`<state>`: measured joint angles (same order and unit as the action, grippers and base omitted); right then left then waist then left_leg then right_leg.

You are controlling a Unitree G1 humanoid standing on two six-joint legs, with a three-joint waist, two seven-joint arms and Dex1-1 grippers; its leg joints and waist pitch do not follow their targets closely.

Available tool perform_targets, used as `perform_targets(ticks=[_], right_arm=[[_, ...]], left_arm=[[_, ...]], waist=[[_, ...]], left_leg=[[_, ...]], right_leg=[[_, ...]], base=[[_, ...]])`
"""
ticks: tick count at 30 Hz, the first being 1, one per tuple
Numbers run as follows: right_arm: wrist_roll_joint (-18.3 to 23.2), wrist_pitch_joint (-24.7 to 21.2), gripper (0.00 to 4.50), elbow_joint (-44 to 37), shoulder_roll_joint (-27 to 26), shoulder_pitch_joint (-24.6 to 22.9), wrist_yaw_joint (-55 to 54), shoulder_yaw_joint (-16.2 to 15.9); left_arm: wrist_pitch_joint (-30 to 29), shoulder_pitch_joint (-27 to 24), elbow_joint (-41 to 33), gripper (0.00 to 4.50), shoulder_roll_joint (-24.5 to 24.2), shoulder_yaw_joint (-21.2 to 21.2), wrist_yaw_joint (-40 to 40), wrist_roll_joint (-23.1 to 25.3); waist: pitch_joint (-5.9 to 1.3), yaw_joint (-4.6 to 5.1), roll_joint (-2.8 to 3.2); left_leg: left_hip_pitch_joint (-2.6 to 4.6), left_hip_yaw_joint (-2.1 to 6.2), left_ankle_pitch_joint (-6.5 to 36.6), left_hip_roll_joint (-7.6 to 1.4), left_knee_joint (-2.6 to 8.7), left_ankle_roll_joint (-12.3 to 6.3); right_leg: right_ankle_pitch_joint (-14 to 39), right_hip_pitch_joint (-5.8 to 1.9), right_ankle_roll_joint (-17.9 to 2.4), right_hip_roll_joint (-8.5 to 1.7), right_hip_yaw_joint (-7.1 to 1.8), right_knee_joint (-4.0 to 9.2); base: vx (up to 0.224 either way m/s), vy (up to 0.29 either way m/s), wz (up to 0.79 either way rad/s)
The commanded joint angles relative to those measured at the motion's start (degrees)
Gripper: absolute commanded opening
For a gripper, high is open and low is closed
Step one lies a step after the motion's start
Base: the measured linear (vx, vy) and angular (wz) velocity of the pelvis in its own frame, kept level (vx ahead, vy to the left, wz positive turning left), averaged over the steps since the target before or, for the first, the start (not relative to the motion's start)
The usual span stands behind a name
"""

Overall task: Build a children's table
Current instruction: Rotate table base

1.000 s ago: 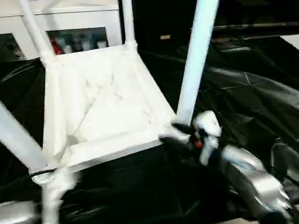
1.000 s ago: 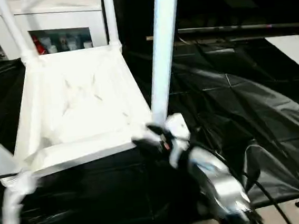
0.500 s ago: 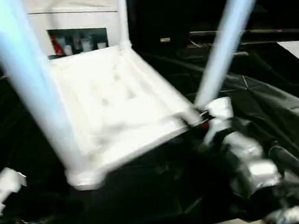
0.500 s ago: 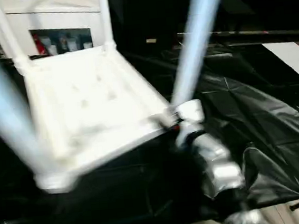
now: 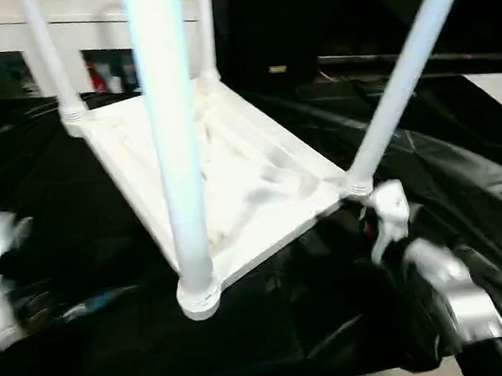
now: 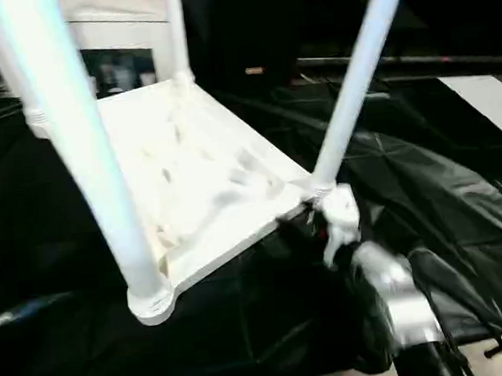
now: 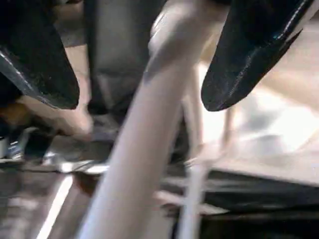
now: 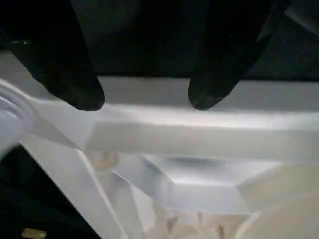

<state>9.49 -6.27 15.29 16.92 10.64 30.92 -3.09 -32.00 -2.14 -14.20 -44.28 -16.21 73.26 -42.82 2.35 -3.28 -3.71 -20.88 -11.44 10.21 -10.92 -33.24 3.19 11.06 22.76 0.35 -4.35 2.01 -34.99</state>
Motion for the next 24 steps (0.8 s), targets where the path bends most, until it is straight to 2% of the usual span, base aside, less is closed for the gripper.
perform_targets(ticks=[1,3,5,7,8,9,10,11,12,14,16,17,20,24], right_arm=[[-1.61,-1.89,3.12,-1.54,1.36,-0.97,-1.19,1.38],[-2.15,-2.67,3.12,-0.98,1.63,-0.88,-2.82,2.71],[-2.24,-3.51,3.12,-0.36,1.64,-0.58,-3.95,3.15],[-2.83,-3.90,3.12,0.23,1.79,-0.14,-4.92,2.53],[-2.94,-4.22,3.12,1.12,1.54,0.51,-5.19,1.96],[-2.95,-4.41,3.12,1.80,1.32,0.98,-5.26,1.61],[-2.93,-4.44,3.12,1.93,1.27,1.07,-5.25,1.56],[-3.55,-3.56,3.12,5.33,0.42,2.89,-5.12,0.63],[-4.64,-2.53,3.12,9.49,-0.60,5.10,-4.76,-0.62],[-5.92,-1.45,3.12,13.25,-1.49,7.27,-4.80,-1.68],[-6.53,-0.95,3.12,16.69,-2.60,9.39,-4.72,-2.13],[-6.94,-0.59,3.12,18.38,-3.03,10.49,-4.78,-2.36],[-8.26,0.47,3.12,23.30,-4.18,13.67,-4.63,-3.36],[-8.73,2.45,3.12,28.09,-5.68,16.61,-4.74,-4.06]], left_arm=[[-1.05,1.33,-1.61,4.43,0.79,1.58,-0.99,-1.40],[-0.60,3.08,-1.86,4.43,2.29,4.02,-1.34,-0.16],[-0.44,4.43,-2.04,4.43,3.49,5.80,-1.71,0.68],[-0.73,6.07,-2.19,4.43,5.24,7.38,-3.27,1.17],[0.21,7.49,-1.71,4.43,6.53,9.13,-4.28,2.34],[0.94,8.43,-1.29,4.43,7.35,10.31,-4.88,3.23],[1.08,8.58,-1.20,4.43,7.48,10.51,-4.97,3.40],[2.77,10.96,0.71,4.43,9.97,12.76,-5.92,5.39],[3.82,13.48,3.07,4.43,13.16,14.79,-6.77,6.23],[4.69,15.36,4.76,4.43,15.86,16.61,-6.90,6.68],[4.84,16.88,5.56,4.43,18.07,18.57,-6.43,6.59],[4.59,17.71,5.80,4.43,19.22,19.57,-6.39,6.46],[4.27,19.92,5.55,4.43,21.98,23.69,-5.20,6.83],[3.43,21.71,3.99,4.43,24.63,28.30,-3.59,6.52]], waist=[[-2.18,-0.01,1.46],[-2.09,0.04,1.43],[-2.24,-0.01,1.40],[-2.24,0.04,1.51],[-2.30,0.01,1.32],[-2.31,0.14,1.42],[-2.37,0.10,1.48],[-2.39,0.23,1.04],[-2.46,0.25,1.09],[-2.57,0.31,1.16],[-2.73,0.41,0.97],[-2.98,0.29,0.84],[-3.05,0.33,0.96],[-3.04,0.93,0.87]], left_leg=[[1.36,1.07,20.99,-1.94,4.55,3.10],[1.40,1.11,21.55,-1.88,4.42,3.22],[1.41,1.21,21.10,-1.86,4.35,3.30],[1.43,1.24,21.16,-1.88,4.37,3.37],[1.40,1.28,20.79,-1.89,4.33,3.38],[1.31,1.28,20.46,-1.94,4.40,3.39],[1.52,1.30,20.57,-1.97,4.33,3.46],[1.18,1.25,20.23,-1.90,4.27,3.36],[1.19,1.26,19.86,-1.84,4.19,3.44],[1.11,1.31,19.93,-1.81,4.00,3.94],[0.92,1.25,18.59,-1.80,3.93,3.88],[0.77,1.23,16.49,-1.84,3.81,3.45],[0.52,1.01,13.30,-1.70,3.61,2.58],[0.48,1.09,15.10,-1.85,3.60,2.63]], right_leg=[[18.41,-1.32,-8.81,-2.51,-2.27,4.44],[20.69,-1.13,-7.76,-2.54,-2.33,4.93],[21.09,-1.15,-7.36,-2.54,-2.28,4.85],[21.13,-1.08,-7.17,-2.46,-2.22,4.90],[20.54,-1.12,-7.32,-2.47,-2.18,4.76],[19.80,-1.19,-7.46,-2.41,-2.16,4.75],[19.54,-1.05,-7.63,-2.42,-2.12,4.73],[18.99,-1.23,-7.73,-2.43,-2.12,4.72],[19.19,-1.23,-7.93,-2.57,-2.11,4.59],[19.61,-1.27,-8.20,-2.82,-2.09,4.65],[17.65,-1.46,-8.57,-2.73,-2.12,4.45],[14.55,-1.83,-9.13,-2.79,-2.17,4.02],[9.76,-2.13,-10.39,-2.57,-2.04,3.55],[12.22,-2.15,-10.53,-2.83,-1.98,3.73]], base=[[0.000,0.000,0.00],[0.000,0.000,0.00],[0.000,0.000,0.00],[0.000,0.000,0.00],[0.000,0.000,0.00],[0.000,0.000,0.00],[0.000,0.000,0.00],[0.000,0.000,0.00],[0.000,0.000,0.00],[0.000,0.000,0.00],[0.000,0.000,0.00],[0.000,0.000,0.00],[0.000,0.000,0.00],[0.000,0.000,0.00]])
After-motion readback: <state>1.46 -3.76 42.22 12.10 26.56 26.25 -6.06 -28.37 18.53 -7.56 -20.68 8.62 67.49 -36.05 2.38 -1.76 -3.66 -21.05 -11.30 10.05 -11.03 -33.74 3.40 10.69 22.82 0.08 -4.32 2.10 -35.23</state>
